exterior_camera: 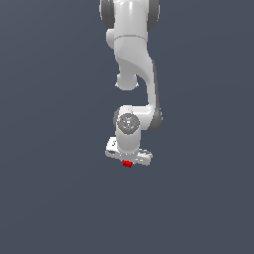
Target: Stack the red cube on top of the green cube.
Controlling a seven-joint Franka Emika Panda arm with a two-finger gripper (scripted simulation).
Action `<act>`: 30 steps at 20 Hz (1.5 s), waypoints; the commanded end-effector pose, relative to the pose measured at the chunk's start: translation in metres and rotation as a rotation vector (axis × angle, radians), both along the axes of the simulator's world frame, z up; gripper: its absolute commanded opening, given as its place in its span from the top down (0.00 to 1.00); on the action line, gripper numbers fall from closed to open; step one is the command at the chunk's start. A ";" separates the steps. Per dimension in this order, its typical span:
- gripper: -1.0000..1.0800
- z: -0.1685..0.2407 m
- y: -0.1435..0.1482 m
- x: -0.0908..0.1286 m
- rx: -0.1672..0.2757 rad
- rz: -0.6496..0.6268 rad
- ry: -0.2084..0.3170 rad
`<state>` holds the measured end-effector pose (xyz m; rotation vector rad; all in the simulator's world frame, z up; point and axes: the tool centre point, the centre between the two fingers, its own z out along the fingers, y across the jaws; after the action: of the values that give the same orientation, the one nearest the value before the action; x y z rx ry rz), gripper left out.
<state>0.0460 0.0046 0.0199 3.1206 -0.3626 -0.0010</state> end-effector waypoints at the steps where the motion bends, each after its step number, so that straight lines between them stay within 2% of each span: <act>1: 1.00 0.000 0.000 0.000 0.000 0.000 0.000; 10: 1.00 0.011 0.000 -0.001 0.000 0.000 0.000; 22: 1.00 0.084 0.000 -0.002 0.000 0.000 0.000; 30: 1.00 0.099 0.000 0.000 0.000 0.000 -0.002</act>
<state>0.0461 0.0044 0.1189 3.1208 -0.3631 0.0025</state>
